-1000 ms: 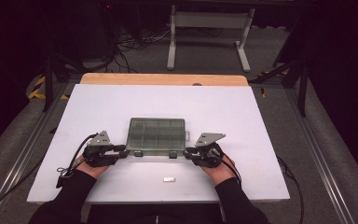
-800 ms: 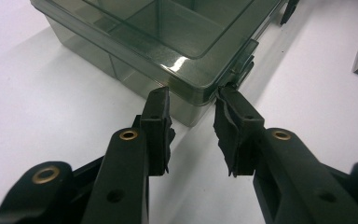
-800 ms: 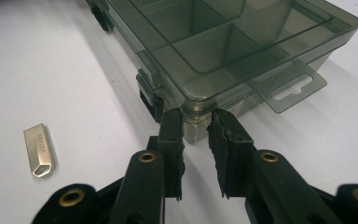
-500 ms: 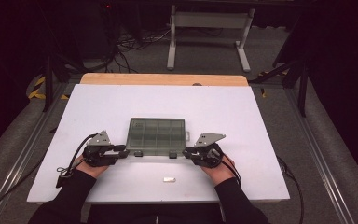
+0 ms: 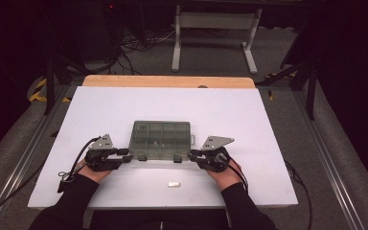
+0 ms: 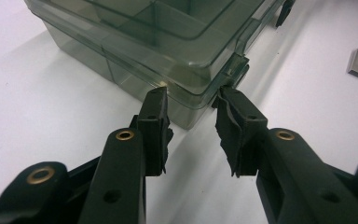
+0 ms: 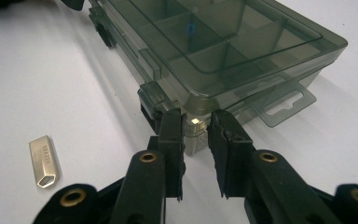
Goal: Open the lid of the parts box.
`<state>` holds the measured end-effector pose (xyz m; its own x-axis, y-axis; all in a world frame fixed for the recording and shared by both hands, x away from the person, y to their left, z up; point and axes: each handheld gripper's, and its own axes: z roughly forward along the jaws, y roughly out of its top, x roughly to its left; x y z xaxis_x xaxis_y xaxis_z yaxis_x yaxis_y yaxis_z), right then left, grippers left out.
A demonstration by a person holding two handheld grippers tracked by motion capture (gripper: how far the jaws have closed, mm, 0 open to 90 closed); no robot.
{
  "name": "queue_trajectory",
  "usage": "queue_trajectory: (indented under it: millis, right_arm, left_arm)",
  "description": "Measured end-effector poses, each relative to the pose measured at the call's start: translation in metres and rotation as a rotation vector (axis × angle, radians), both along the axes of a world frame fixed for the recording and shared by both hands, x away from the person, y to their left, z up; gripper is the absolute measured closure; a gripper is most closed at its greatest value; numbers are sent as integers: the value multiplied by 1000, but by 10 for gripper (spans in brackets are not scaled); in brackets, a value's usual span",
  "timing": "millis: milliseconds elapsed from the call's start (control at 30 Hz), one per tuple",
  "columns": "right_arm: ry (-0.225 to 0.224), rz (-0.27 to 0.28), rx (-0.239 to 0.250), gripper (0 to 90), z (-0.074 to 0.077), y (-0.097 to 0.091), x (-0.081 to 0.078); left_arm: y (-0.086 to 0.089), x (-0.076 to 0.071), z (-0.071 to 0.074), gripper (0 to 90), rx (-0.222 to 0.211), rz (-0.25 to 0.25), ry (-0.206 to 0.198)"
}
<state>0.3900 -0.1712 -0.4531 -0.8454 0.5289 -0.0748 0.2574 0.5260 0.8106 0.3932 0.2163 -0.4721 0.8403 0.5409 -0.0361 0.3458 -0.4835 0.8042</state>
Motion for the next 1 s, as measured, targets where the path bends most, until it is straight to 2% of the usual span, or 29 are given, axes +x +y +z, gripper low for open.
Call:
queue_trajectory:
  millis: [67, 100, 167, 200, 267, 333, 400, 633, 767, 800, 833, 1000]
  right_arm:
    - [-3, -1, -3, 748, 0, 0, 0]
    - [-12, -3, 0, 749, 2, 0, -1]
    - [-18, -6, 4, 750, 3, 0, -1]
    - [-22, -6, 6, 749, 4, 0, -2]
    - [-28, -8, 10, 750, 5, 0, -2]
    - [-34, -10, 14, 749, 6, 0, -2]
    - [-41, -10, 16, 748, 7, 0, -3]
    - [-38, -9, 17, 725, 9, 0, -3]
    - [-7, -7, 24, 610, 8, -1, -1]
    - [-7, -7, 24, 610, 8, -1, -1]
    - [4, -5, 24, 545, 7, -1, 0]
    - [-3, -19, 13, 453, 11, 1, 4]
  left_arm:
    - [0, -1, 0, 647, -5, 4, 13]
    - [1, 0, 1, 652, -2, 6, -4]
    - [2, -1, 2, 660, -17, 8, -5]
    - [2, -2, 3, 669, -27, 10, -5]
    - [5, -3, 6, 695, -43, 12, -34]
    - [5, -5, 7, 726, -81, 17, -21]
    - [6, -4, 8, 765, -99, 23, -22]
    - [4, -5, 8, 819, -124, 54, -54]
    - [4, -7, 9, 878, -146, 73, -54]
    - [4, -7, 9, 889, -146, 73, -54]
    - [4, -7, 10, 894, -151, 74, -63]
    - [6, -9, 12, 890, -158, 73, -84]
